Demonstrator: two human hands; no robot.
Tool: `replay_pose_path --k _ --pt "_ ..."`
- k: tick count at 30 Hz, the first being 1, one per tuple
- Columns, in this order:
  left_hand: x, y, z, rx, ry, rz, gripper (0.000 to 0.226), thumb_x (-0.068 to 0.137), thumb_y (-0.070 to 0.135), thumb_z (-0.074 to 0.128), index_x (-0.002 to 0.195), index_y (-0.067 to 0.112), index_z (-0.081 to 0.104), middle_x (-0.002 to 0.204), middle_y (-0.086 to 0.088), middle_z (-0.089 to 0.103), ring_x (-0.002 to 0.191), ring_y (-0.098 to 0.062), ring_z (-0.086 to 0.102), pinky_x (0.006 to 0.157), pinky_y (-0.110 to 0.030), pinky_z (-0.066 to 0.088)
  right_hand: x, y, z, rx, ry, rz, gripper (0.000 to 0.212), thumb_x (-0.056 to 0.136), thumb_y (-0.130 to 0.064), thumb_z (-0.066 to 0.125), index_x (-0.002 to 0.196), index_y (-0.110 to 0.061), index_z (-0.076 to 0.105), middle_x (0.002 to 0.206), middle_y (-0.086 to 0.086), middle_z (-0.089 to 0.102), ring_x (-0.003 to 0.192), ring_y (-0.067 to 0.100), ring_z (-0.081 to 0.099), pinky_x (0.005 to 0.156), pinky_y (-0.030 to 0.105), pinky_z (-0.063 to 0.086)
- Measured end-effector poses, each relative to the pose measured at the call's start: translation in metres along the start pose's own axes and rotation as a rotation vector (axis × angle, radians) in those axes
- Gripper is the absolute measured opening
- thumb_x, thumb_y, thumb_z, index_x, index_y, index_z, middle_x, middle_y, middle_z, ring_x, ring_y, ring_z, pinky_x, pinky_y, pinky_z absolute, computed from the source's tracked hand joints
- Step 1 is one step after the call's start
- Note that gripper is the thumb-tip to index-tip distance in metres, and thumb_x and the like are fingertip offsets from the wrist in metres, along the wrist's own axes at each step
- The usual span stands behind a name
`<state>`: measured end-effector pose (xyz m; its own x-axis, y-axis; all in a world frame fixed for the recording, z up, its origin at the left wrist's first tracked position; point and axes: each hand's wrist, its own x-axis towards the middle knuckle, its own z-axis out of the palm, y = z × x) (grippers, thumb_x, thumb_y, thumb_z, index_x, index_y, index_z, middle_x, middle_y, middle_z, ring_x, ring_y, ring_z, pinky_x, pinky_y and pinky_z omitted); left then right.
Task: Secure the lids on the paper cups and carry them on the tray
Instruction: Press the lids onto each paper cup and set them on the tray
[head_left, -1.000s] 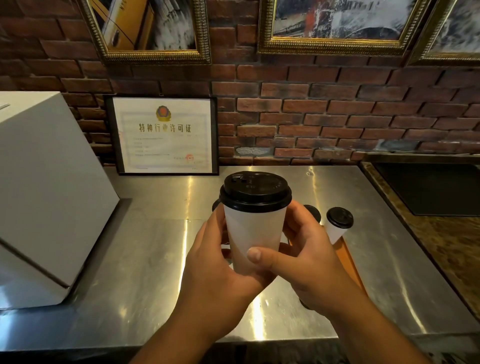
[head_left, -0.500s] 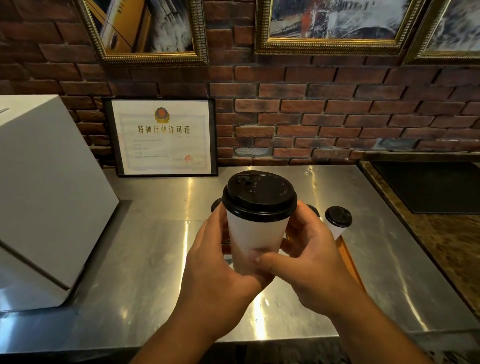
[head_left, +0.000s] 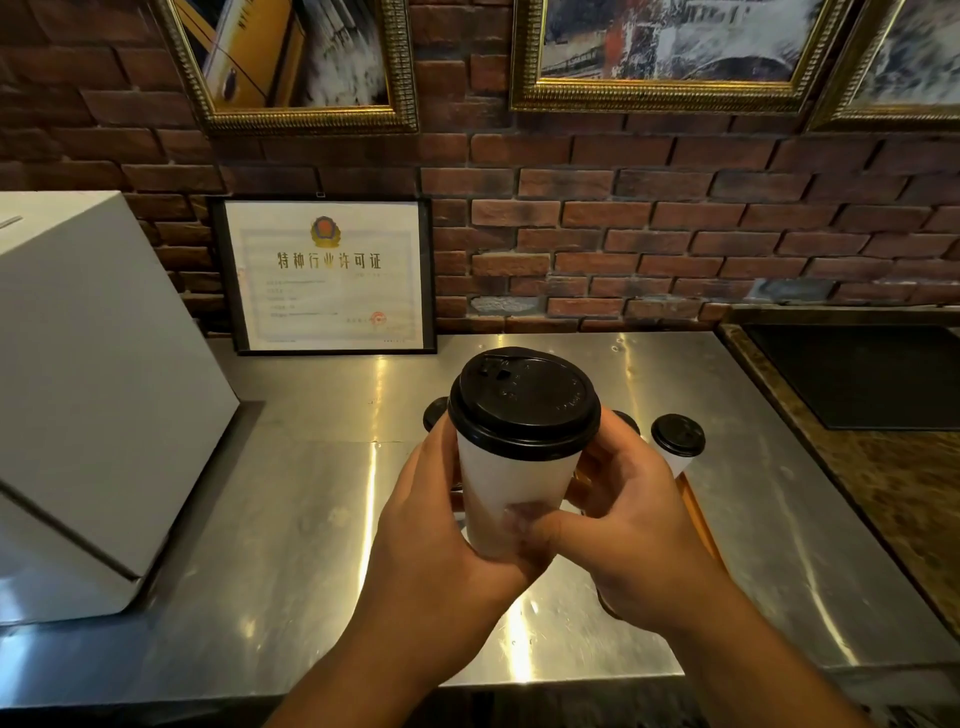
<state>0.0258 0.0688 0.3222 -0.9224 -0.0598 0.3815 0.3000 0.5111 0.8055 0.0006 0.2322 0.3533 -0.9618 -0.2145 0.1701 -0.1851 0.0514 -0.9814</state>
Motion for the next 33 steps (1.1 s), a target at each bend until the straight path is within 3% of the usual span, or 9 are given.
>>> replay_pose_path --k 5,10,12,16,19,22,24,28,33 --pt "-0.001 -0.001 0.0 -0.024 -0.004 0.003 0.105 0.056 0.068 0.086 0.139 0.078 0.023 0.132 0.052 0.046 0.125 0.02 0.046 0.076 0.007 0.04 0.0 0.004 0.0 0.006 0.015 -0.024 0.088 0.066 0.003 0.096 0.127 -0.049 0.061 0.125 -0.023 0.072 0.121 0.004 0.067 0.085 0.016 0.059" --pt "-0.001 -0.002 -0.003 -0.025 -0.002 -0.003 0.099 0.057 0.077 0.078 0.141 0.075 0.025 0.138 0.042 0.05 0.125 0.005 0.057 0.093 -0.006 0.051 0.002 0.004 0.003 0.011 -0.013 -0.029 0.083 0.057 -0.02 0.094 0.118 -0.064 0.06 0.126 -0.025 0.07 0.121 -0.001 0.065 0.086 0.016 0.058" --pt "-0.002 -0.003 -0.003 -0.023 -0.007 0.007 0.103 0.06 0.068 0.086 0.143 0.07 0.026 0.139 0.04 0.051 0.127 0.004 0.056 0.098 -0.01 0.052 0.002 0.005 0.002 0.009 -0.015 -0.042 0.084 0.061 -0.012 0.092 0.122 -0.059 0.061 0.126 -0.022 0.071 0.122 0.002 0.066 0.087 0.018 0.059" --pt "-0.003 -0.005 -0.001 -0.03 -0.008 0.017 0.107 0.061 0.06 0.09 0.144 0.073 0.025 0.139 0.044 0.049 0.129 0.012 0.049 0.087 0.0 0.048 0.001 0.008 0.003 0.015 0.02 -0.083 0.09 0.063 0.005 0.094 0.114 -0.064 0.064 0.124 -0.022 0.072 0.12 0.001 0.066 0.084 0.018 0.059" --pt "-0.002 -0.005 -0.001 -0.047 0.003 0.013 0.104 0.063 0.064 0.089 0.146 0.071 0.027 0.139 0.043 0.05 0.129 0.012 0.051 0.089 -0.002 0.048 0.001 0.009 0.004 0.016 0.02 -0.088 0.09 0.058 -0.004 0.095 0.108 -0.071 0.062 0.122 -0.027 0.071 0.117 -0.005 0.066 0.08 0.013 0.057" --pt "-0.002 -0.006 -0.002 -0.051 0.022 0.015 0.097 0.063 0.087 0.074 0.146 0.072 0.026 0.141 0.041 0.05 0.131 0.009 0.051 0.095 -0.007 0.05 0.002 0.008 0.006 0.026 -0.023 -0.09 0.087 0.057 -0.014 0.096 0.113 -0.071 0.06 0.126 -0.027 0.07 0.12 -0.005 0.065 0.083 0.013 0.057" --pt "-0.003 -0.006 -0.002 -0.05 0.027 0.004 0.097 0.063 0.086 0.074 0.145 0.073 0.025 0.141 0.042 0.05 0.13 0.009 0.051 0.097 -0.011 0.051 0.002 0.008 0.006 0.033 -0.023 -0.111 0.087 0.059 -0.013 0.095 0.117 -0.068 0.062 0.127 -0.024 0.07 0.122 -0.002 0.065 0.084 0.013 0.057" --pt "-0.003 -0.005 0.001 -0.07 0.013 -0.013 0.101 0.06 0.075 0.082 0.144 0.073 0.027 0.137 0.046 0.05 0.128 0.015 0.049 0.081 0.006 0.04 0.003 0.011 0.007 0.034 0.029 -0.139 0.092 0.06 -0.003 0.096 0.12 -0.064 0.062 0.126 -0.024 0.071 0.121 -0.003 0.065 0.08 0.013 0.057" --pt "-0.001 -0.005 0.002 -0.055 0.019 -0.008 0.093 0.064 0.073 0.08 0.143 0.073 0.029 0.139 0.039 0.053 0.129 0.01 0.053 0.089 0.001 0.044 0.003 0.011 0.01 0.03 0.066 -0.123 0.09 0.055 -0.017 0.099 0.117 -0.069 0.06 0.125 -0.029 0.069 0.119 -0.011 0.063 0.077 0.009 0.055"
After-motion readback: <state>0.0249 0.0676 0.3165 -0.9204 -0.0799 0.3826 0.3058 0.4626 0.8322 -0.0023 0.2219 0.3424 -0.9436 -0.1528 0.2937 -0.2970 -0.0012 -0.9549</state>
